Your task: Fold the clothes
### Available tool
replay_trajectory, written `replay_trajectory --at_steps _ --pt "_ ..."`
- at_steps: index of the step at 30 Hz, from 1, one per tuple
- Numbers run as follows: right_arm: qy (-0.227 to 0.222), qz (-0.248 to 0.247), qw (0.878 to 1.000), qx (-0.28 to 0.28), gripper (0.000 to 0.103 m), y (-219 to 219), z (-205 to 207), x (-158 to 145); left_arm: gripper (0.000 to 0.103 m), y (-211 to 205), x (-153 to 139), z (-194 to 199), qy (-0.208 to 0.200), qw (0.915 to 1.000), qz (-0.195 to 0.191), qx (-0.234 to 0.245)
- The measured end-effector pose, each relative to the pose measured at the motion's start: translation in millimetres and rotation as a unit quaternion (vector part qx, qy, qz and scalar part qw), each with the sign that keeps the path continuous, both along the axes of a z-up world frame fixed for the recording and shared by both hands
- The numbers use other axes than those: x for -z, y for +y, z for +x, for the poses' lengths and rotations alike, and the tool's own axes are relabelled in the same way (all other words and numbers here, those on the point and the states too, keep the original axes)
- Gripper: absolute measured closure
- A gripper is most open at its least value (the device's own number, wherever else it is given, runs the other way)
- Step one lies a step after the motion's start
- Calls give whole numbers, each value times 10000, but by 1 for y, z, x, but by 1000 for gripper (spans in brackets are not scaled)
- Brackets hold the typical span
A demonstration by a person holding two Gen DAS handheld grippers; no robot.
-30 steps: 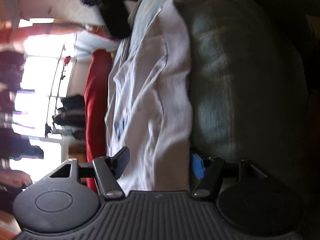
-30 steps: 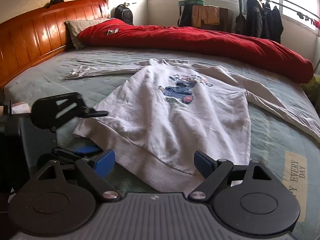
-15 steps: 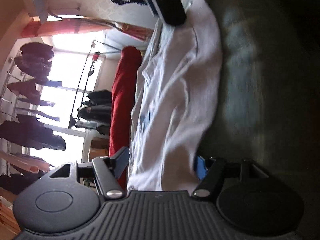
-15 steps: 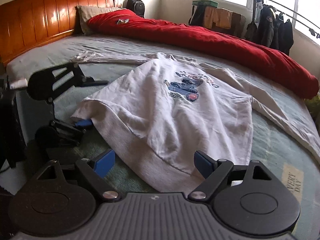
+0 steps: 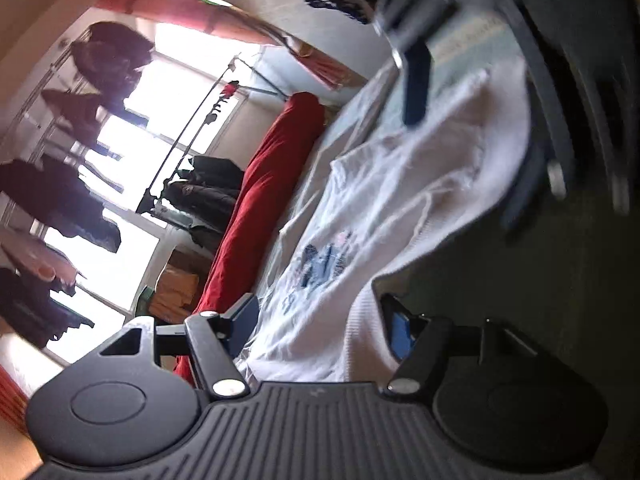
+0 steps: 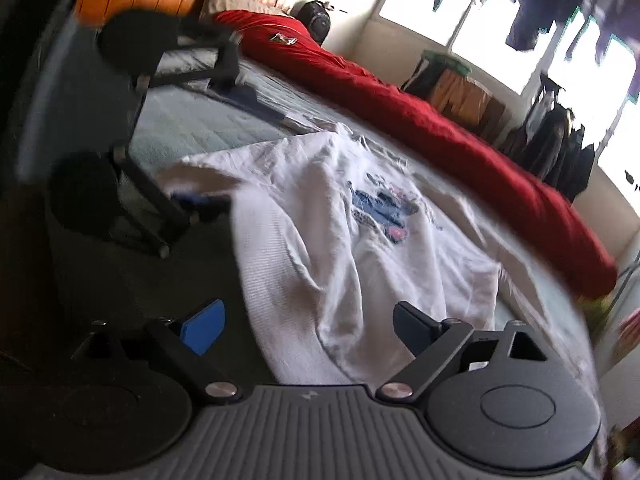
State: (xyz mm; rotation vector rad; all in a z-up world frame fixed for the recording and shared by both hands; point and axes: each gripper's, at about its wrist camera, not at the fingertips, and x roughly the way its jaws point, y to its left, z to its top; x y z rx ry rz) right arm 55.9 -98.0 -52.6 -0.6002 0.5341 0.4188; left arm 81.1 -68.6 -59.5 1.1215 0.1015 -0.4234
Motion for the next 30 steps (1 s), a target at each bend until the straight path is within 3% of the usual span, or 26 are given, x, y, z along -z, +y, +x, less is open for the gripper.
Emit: replay_trajectory --at_steps 8,12,16,20,21,23,30 --pt "-850 -1079 9900 336 8 11 9 30 35 13 1 6 192 9997 61 -121" --pt "-1270 -1612 9774 502 7 16 14 45 35 8 7 -4 548 9982 20 226" --pt "-1573 -1457 9749 604 7 16 12 35 35 -8 20 -12 545 9970 230 499" --pt "-1959 -1216 9716 528 7 16 4 19 39 -17 31 -2 320 9982 448 228" --pt "-1925 -1203 9727 490 7 15 4 19 55 -18 33 1 271 9984 476 121" --pt "-1756 -1215 9761 398 7 12 4 24 75 -20 36 7 195 9984 528 -88" --pt "-1370 -1165 9836 116 9 18 6 49 71 -4 34 4 151 9986 246 -448"
